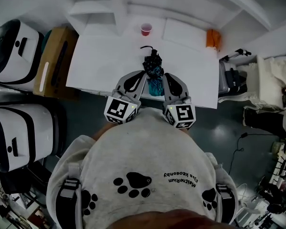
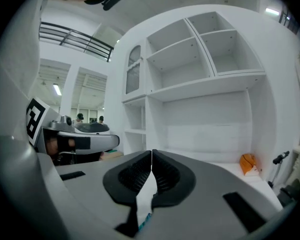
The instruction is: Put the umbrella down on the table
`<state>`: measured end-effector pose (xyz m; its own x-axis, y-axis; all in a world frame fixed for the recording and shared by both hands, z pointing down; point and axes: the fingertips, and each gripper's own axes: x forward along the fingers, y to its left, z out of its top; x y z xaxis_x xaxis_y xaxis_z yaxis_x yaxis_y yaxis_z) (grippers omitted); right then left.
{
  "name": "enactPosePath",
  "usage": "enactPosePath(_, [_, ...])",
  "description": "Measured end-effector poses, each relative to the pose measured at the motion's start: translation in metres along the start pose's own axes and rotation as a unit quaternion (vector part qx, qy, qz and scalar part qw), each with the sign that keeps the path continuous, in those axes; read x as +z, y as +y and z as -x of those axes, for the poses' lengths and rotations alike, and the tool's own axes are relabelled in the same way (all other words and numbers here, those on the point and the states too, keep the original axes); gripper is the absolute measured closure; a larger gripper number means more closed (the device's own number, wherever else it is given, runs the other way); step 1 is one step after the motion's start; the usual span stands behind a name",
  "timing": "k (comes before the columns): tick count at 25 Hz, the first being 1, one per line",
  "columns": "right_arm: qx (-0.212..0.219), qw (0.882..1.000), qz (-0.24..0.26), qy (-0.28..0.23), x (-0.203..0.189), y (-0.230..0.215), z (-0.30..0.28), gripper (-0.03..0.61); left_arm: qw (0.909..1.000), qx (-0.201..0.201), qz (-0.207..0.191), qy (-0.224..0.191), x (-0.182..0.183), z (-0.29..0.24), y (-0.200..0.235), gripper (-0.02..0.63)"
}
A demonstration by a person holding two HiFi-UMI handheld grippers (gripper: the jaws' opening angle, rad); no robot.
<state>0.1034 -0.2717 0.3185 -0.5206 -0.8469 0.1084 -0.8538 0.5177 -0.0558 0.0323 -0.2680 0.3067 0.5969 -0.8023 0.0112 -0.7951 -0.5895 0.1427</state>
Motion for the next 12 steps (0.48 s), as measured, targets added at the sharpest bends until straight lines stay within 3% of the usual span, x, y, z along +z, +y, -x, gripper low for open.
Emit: enactPosePath(12, [-0.025, 1.0, -0.006, 0.016, -0.018, 0.012, 0.003, 0.545, 0.9995, -0.032, 0.0, 0.003, -0.008, 0.009, 0.006, 0.595])
